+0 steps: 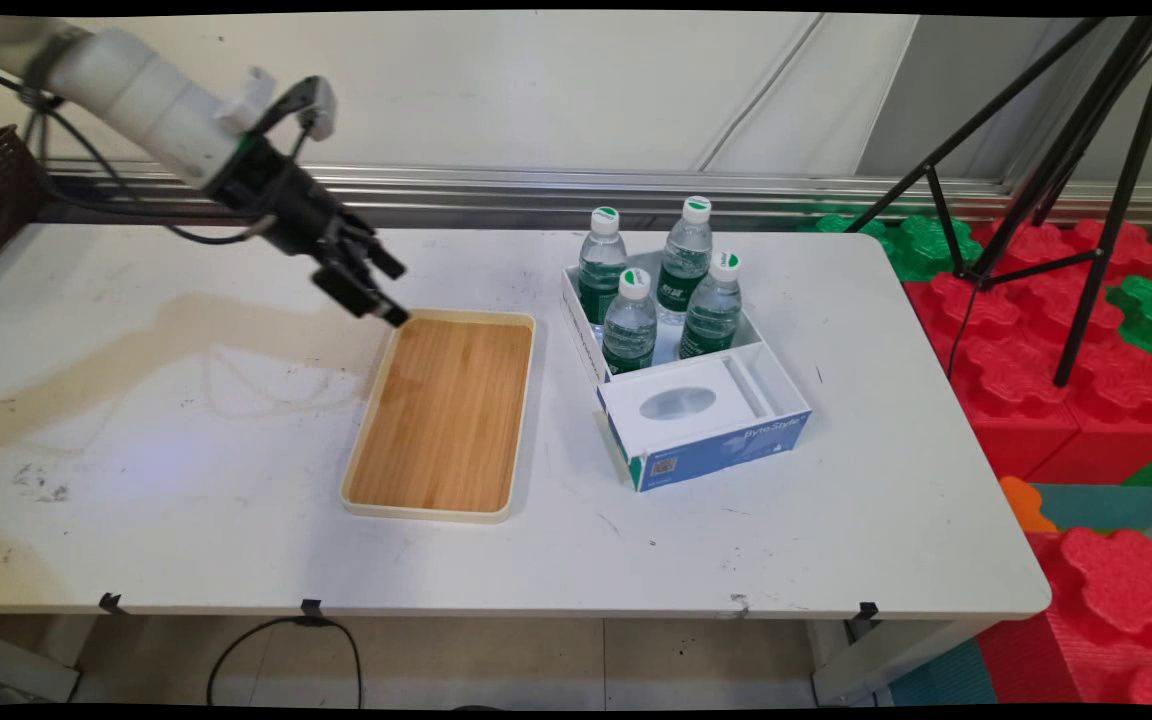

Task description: Pick up the green bottle from the white box

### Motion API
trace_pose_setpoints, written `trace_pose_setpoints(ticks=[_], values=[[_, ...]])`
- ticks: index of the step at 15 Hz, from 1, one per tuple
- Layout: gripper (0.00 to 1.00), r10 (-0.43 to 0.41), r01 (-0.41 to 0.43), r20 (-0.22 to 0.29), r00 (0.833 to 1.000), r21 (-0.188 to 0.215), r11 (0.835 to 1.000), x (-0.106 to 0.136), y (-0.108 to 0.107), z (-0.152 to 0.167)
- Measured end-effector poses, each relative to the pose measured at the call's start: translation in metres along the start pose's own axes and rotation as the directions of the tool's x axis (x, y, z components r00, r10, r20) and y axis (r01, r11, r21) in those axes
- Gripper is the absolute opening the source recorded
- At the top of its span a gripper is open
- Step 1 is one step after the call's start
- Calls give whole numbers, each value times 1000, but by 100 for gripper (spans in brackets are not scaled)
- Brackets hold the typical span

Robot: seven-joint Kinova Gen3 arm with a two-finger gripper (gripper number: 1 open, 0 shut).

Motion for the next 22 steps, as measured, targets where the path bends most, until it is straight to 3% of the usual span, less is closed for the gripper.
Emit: trace_pose_setpoints(ticks=[5,9,22], values=[[100,14,-13,-123,992,10,1000,35,-2,49],[100,12,-5,-191,982,36,999,59,-7,87],[100,16,10,-256,967,103,995,89,-20,154]])
